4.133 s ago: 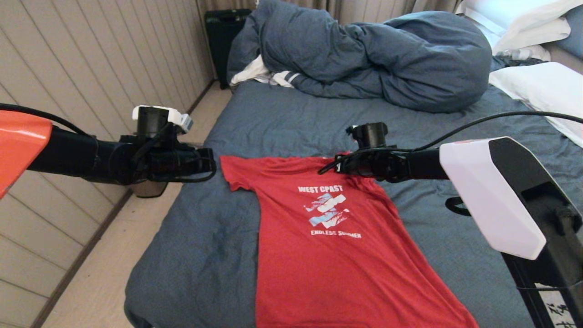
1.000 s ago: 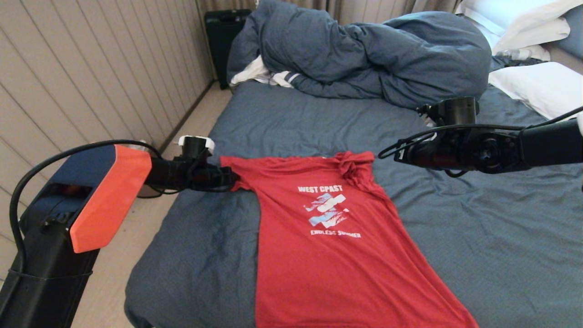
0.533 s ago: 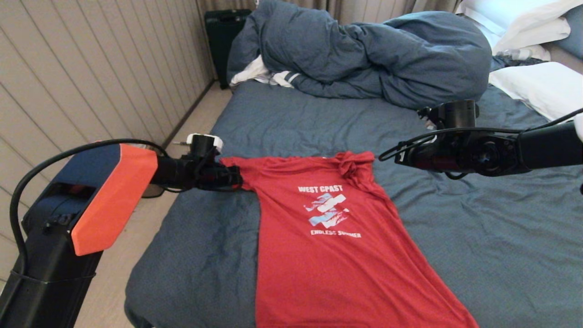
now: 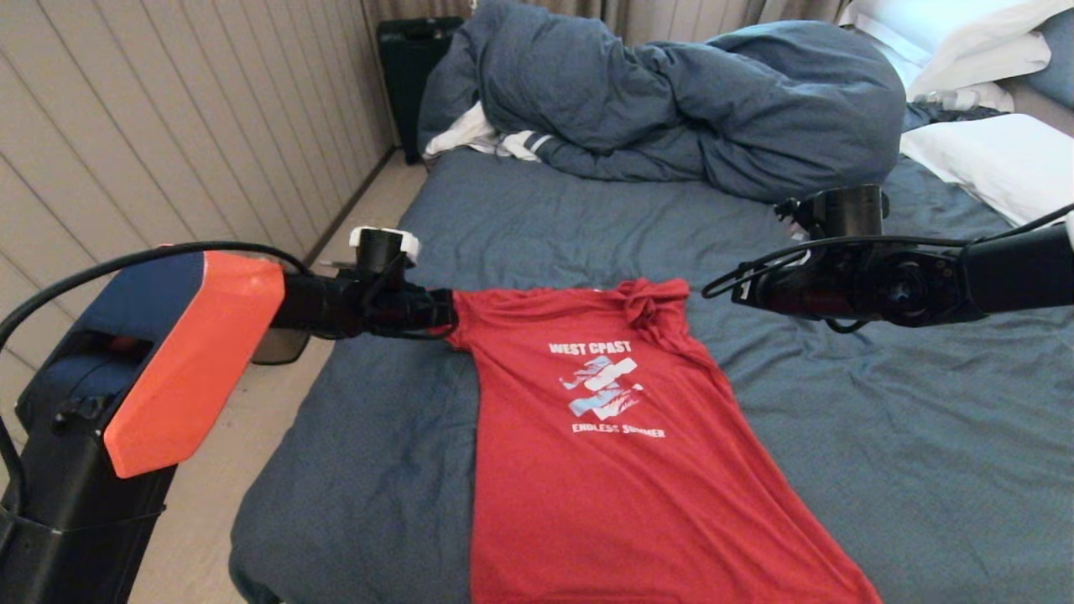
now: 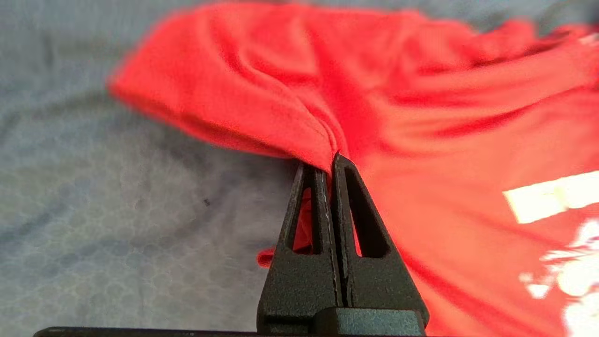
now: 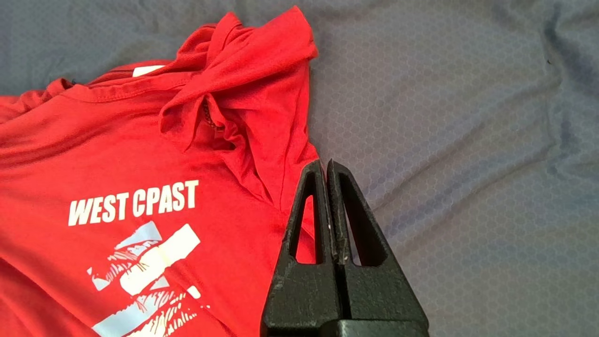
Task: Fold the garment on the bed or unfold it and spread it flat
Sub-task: Fold the red T-shirt
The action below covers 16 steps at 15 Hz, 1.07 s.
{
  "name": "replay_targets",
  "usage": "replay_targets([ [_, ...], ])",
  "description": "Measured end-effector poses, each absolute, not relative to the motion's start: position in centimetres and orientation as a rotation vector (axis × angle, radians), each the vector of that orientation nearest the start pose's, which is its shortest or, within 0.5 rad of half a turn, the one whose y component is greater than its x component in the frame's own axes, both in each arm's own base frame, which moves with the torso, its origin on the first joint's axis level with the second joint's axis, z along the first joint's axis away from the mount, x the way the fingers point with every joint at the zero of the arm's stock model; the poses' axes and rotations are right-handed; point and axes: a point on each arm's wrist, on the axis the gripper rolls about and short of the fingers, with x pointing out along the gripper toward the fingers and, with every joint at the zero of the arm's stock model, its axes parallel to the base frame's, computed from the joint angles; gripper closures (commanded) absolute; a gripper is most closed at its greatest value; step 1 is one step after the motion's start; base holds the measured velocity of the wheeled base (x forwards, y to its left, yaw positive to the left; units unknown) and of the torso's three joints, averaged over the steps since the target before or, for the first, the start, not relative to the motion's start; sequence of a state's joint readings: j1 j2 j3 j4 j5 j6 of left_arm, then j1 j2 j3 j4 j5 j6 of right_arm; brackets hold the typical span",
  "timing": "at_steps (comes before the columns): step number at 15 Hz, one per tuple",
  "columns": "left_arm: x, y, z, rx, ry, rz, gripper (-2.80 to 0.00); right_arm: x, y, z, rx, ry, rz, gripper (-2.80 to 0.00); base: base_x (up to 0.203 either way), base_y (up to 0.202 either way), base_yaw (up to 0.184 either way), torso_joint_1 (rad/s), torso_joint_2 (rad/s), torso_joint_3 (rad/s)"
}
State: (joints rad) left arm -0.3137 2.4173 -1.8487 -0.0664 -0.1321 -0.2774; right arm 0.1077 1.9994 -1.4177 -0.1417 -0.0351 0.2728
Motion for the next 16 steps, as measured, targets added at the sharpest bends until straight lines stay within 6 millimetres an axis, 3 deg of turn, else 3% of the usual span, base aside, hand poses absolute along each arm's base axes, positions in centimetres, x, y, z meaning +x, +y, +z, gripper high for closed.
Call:
replay_targets([
  [5, 46.1, -19.6, 12.8, -0.129, 0.518, -0.352, 0.0, 39.9, 4.0, 19.7, 0.239, 0.441, 0.007, 0.0, 0.0, 0.0, 0.0, 0.0, 0.0, 0.0],
  [12, 44.6, -24.7, 9.8, -0.057, 0.538, -0.421, 0.0, 39.4, 3.2, 19.7, 0.249, 0.448, 0.011, 0.0, 0.0, 0.0, 0.0, 0.0, 0.0, 0.0],
  [15, 44.4, -25.5, 8.8, -0.043, 0.55, -0.435, 0.0, 39.4, 3.1, 19.8, 0.249, 0.447, 0.008, 0.0, 0.0, 0.0, 0.0, 0.0, 0.0, 0.0],
  [16, 44.3, -25.8, 8.6, -0.04, 0.555, -0.436, -2.38, 39.4, 3.1, 19.8, 0.249, 0.447, 0.009, 0.0, 0.0, 0.0, 0.0, 0.0, 0.0, 0.0],
])
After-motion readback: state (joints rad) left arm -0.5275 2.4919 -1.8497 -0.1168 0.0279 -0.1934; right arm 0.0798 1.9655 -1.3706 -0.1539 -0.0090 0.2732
